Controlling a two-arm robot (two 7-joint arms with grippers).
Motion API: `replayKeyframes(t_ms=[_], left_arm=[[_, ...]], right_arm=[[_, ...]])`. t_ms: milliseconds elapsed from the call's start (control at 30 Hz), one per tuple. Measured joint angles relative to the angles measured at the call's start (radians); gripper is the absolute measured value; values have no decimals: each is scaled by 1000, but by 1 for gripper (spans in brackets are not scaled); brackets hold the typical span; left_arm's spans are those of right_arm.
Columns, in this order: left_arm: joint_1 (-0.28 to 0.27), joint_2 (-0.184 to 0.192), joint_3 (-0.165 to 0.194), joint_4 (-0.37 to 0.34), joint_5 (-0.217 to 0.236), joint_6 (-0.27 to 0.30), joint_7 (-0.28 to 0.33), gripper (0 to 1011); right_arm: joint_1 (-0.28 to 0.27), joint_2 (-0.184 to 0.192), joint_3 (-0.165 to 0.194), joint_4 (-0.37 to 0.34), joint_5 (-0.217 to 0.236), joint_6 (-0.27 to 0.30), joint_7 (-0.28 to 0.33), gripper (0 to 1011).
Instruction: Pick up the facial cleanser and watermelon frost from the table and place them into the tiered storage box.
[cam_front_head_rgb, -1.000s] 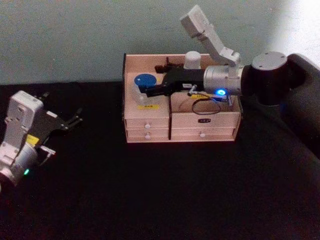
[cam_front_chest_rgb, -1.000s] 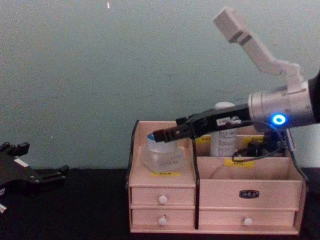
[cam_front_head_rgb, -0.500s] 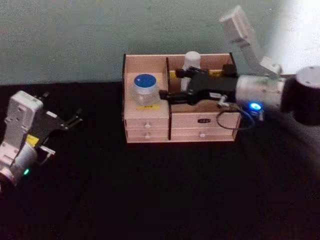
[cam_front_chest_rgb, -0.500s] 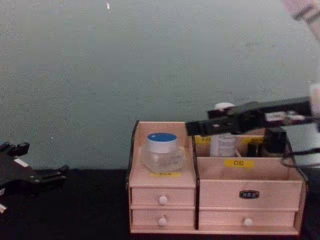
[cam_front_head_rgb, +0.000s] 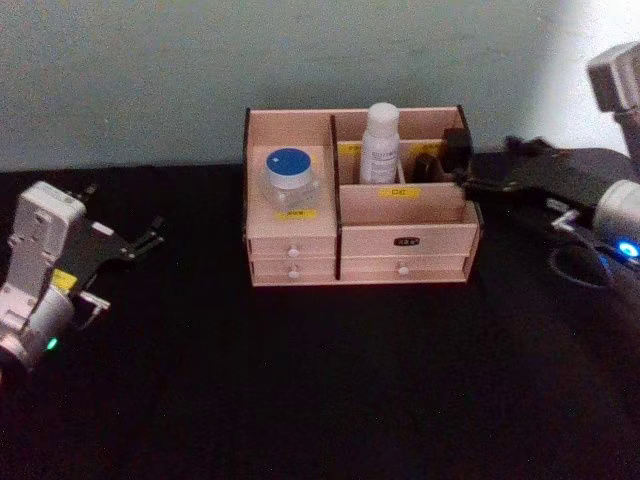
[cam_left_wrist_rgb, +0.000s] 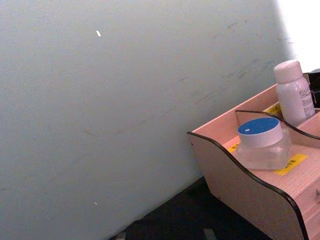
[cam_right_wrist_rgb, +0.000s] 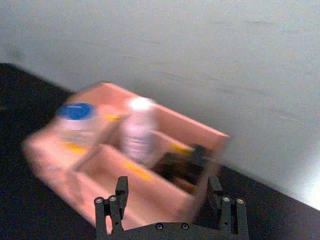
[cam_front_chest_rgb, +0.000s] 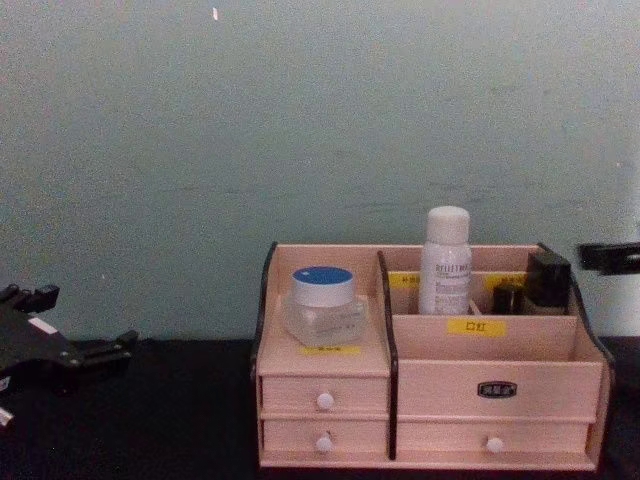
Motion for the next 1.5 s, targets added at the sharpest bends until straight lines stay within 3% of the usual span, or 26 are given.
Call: replayKeyframes(t_ms=[33, 133, 267, 333, 433, 600, 767, 967, 1500], left_arm=[[0, 0, 0, 0, 0, 0, 0, 1001], [0, 0, 0, 0, 0, 0, 0, 1001], [0, 0, 0, 0, 0, 0, 0, 1001], [0, 0, 0, 0, 0, 0, 0, 1001], [0, 0, 0, 0, 0, 0, 0, 1001], [0, 0, 0, 0, 0, 0, 0, 1001], [0, 0, 0, 0, 0, 0, 0, 1001], [0, 0, 0, 0, 0, 0, 0, 1001], [0, 0, 0, 0, 0, 0, 0, 1001]], right_arm=[[-21, -3, 24, -7, -19, -1, -63, 1000], [-50, -22, 61, -12, -58, -1, -170, 1000], [-63, -53, 80, 1, -111, -6, -271, 1000], [-66, -63, 78, 11, -141, -13, -308, 1000], [-68, -86, 43, 53, -254, -47, -405, 1000], [-66, -116, 6, 126, -343, -72, -468, 1000], [-63, -141, -13, 192, -382, -82, -479, 1000], [-54, -160, -3, 231, -381, -81, -462, 1000], [-55, -157, -7, 225, -381, -81, -463, 1000]])
